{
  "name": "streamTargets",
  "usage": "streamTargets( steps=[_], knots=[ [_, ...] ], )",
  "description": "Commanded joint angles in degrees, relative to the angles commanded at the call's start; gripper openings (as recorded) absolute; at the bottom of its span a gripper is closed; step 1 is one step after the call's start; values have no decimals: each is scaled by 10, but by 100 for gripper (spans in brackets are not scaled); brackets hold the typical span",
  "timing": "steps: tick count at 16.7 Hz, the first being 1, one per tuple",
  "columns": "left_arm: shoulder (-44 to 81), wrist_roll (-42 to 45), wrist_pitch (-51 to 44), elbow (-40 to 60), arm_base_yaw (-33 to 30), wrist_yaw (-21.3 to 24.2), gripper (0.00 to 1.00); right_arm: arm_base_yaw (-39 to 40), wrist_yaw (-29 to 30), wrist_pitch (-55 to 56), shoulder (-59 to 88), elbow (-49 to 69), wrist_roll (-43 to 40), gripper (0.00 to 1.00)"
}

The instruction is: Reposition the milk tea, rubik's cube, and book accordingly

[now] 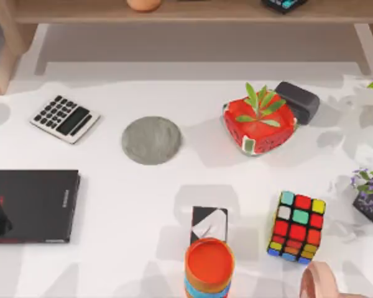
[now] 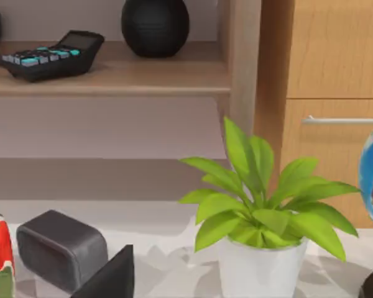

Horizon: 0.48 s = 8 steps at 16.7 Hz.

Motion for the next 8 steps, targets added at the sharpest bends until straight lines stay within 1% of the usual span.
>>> streamTargets(
  steps=[4, 8],
  knots=[
    [18, 0, 11, 16, -7, -6, 100, 0, 0, 0, 0, 0, 0, 100],
    [128, -1, 71, 101, -45, -41, 100, 0, 0, 0, 0, 0, 0, 100]
  ],
)
